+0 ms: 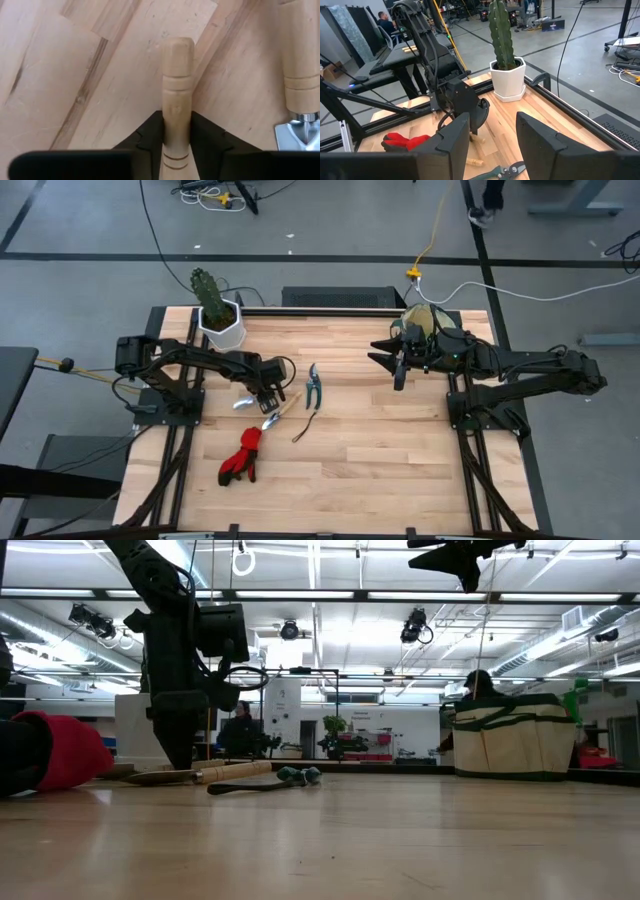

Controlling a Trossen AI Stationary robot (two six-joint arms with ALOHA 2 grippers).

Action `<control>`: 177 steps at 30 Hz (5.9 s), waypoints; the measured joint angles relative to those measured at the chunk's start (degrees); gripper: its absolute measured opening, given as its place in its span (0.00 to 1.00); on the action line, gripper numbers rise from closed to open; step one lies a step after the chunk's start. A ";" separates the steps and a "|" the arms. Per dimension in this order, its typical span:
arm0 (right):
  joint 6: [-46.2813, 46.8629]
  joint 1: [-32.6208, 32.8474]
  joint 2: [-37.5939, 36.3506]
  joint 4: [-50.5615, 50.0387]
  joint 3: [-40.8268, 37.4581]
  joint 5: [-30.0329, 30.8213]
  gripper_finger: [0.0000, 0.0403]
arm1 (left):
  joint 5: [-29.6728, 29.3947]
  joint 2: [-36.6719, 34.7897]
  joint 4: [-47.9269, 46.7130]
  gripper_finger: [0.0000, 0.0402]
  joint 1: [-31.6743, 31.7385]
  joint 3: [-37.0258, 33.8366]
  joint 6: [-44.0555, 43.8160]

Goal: Pick & Place Garden tools in Gardening bag
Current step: Put the left brown trowel into the white gardening bag

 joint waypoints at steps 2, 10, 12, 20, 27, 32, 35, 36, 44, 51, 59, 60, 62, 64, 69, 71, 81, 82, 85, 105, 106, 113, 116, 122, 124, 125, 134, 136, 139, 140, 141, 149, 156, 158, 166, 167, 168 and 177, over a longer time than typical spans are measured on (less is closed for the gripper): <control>0.00 -0.01 0.00 0.01 0.00 0.00 0.40 | 0.04 0.02 -0.15 0.19 0.00 0.12 0.02; -0.15 0.02 0.00 0.04 0.00 0.00 0.40 | 0.17 -0.02 -0.20 0.21 -0.02 0.12 0.16; -0.16 -0.01 0.00 0.07 0.00 0.00 0.40 | 0.51 -0.39 -0.30 0.20 -0.04 0.12 0.15; -0.17 0.02 0.00 0.11 0.00 0.00 0.40 | 4.40 -3.14 -1.17 0.19 0.51 0.01 -0.28; -0.17 -0.01 0.00 0.17 0.00 0.00 0.40 | 4.96 -7.50 -0.79 0.19 0.49 0.04 -0.52; -0.17 -0.01 0.00 0.26 0.00 0.00 0.40 | 6.58 -11.69 1.93 0.19 0.52 0.08 -0.55; -0.17 -0.01 0.00 0.71 0.00 0.00 0.40 | 7.34 -14.00 4.63 0.19 0.50 0.12 -0.70; -0.17 -0.01 0.00 0.79 0.00 0.00 0.40 | 7.75 -14.68 5.55 0.19 0.50 0.12 -0.76; -0.08 -0.01 0.00 0.96 0.00 -0.02 0.40 | 12.22 -17.94 14.77 0.19 0.52 0.12 -1.97; 1.84 -0.01 0.00 1.26 0.00 -0.59 0.40 | 13.37 -17.88 20.55 0.19 0.52 1.54 -1.97; 0.87 -0.07 0.00 1.44 0.00 0.46 0.40 | 10.24 -17.88 20.00 0.19 0.52 9.26 2.83; 0.87 -0.07 0.00 1.44 0.00 0.46 0.40 | 9.37 -17.88 20.00 0.19 0.52 10.24 3.61; 0.89 -0.07 0.00 1.66 0.00 0.46 0.40 | 7.75 -17.88 19.72 0.19 0.53 12.02 4.64; 0.87 -0.07 0.00 1.83 0.00 0.46 0.40 | 7.23 -17.88 19.59 0.19 0.57 13.65 5.63; 0.87 -0.07 0.01 2.96 0.00 0.46 0.40 | 7.51 -17.88 19.42 0.19 0.92 16.82 6.24; 0.89 -0.07 0.02 4.16 0.00 0.45 0.41 | 7.51 -17.88 19.59 0.19 0.92 17.70 6.34; 0.87 -0.07 0.00 8.22 0.00 0.44 0.52 | 7.73 -17.88 20.96 0.19 0.85 18.88 5.55; 0.87 -0.07 0.02 8.35 0.00 0.39 0.53 | 7.73 -17.88 21.76 0.19 0.85 18.88 5.53; 1.27 -0.07 0.02 8.87 0.00 -0.14 0.57 | 7.75 -17.88 23.63 0.19 0.85 18.90 5.55; 2.84 -0.05 0.02 17.79 0.00 -3.52 0.65 | 10.55 -17.88 29.01 0.19 0.85 18.94 5.55; 2.84 -0.07 0.02 17.91 0.00 -3.51 0.65 | 10.80 -17.88 29.05 0.19 0.85 18.94 5.55; 2.82 -0.07 0.05 18.84 0.58 -4.11 0.65 | 11.25 -17.88 29.02 0.20 0.85 18.94 5.53; 2.16 -0.07 0.78 19.02 2.60 -4.11 0.65 | 11.25 -17.88 29.03 0.19 0.85 18.94 5.53; -1.77 -0.07 4.28 17.32 7.45 -4.24 0.65 | 11.25 -17.88 29.14 0.19 0.85 18.94 5.21; -2.34 -0.07 5.76 16.19 9.10 -4.40 0.65 | 11.25 -17.88 29.64 0.19 0.85 18.94 5.18; -2.52 -0.07 6.50 15.78 9.76 -4.58 0.65 | 11.27 -17.88 30.04 0.19 0.85 18.94 5.12; -3.66 -0.07 12.13 15.47 13.06 -4.74 0.65 | 13.20 -17.88 33.03 0.19 0.86 18.94 5.07; -3.49 -0.07 13.20 15.77 13.29 -4.72 0.65 | 13.39 -17.88 33.03 0.19 0.86 18.94 4.97; -3.21 -0.07 15.01 16.74 13.31 -4.74 0.65 | 13.41 -17.88 33.03 0.19 0.85 18.94 4.26; -3.21 -0.07 15.58 17.50 13.31 -4.72 0.65 | 13.41 -17.88 33.03 0.19 0.85 18.94 4.26; -3.21 -0.07 16.11 18.04 13.31 -4.70 0.65 | 13.41 -17.88 33.03 0.19 0.86 18.94 4.26; -1.28 -0.07 20.50 23.33 13.33 -4.66 0.65 | 13.41 -17.88 33.03 0.20 0.85 18.94 4.04; 1.31 -0.07 21.59 25.10 13.33 -4.74 0.65 | 13.41 -17.88 33.03 0.19 0.85 18.94 4.07; 1.31 -0.07 21.57 25.16 13.33 -4.74 0.65 | 13.39 -17.88 33.01 0.20 0.85 18.94 4.09; 1.32 -0.17 21.97 26.28 13.33 -4.57 0.65 | 13.39 -17.88 33.02 0.19 0.85 18.94 4.11; 1.48 -0.22 22.16 26.69 13.33 -4.57 0.65 | 13.39 -17.88 33.01 0.19 0.85 18.94 4.12; 1.98 -0.22 22.38 27.02 13.33 -4.57 0.65 | 13.39 -17.88 33.01 0.20 0.85 18.94 4.14; 1.56 -0.64 24.31 22.13 18.34 -5.73 0.65 | 13.39 -17.88 33.01 0.20 0.85 18.94 4.09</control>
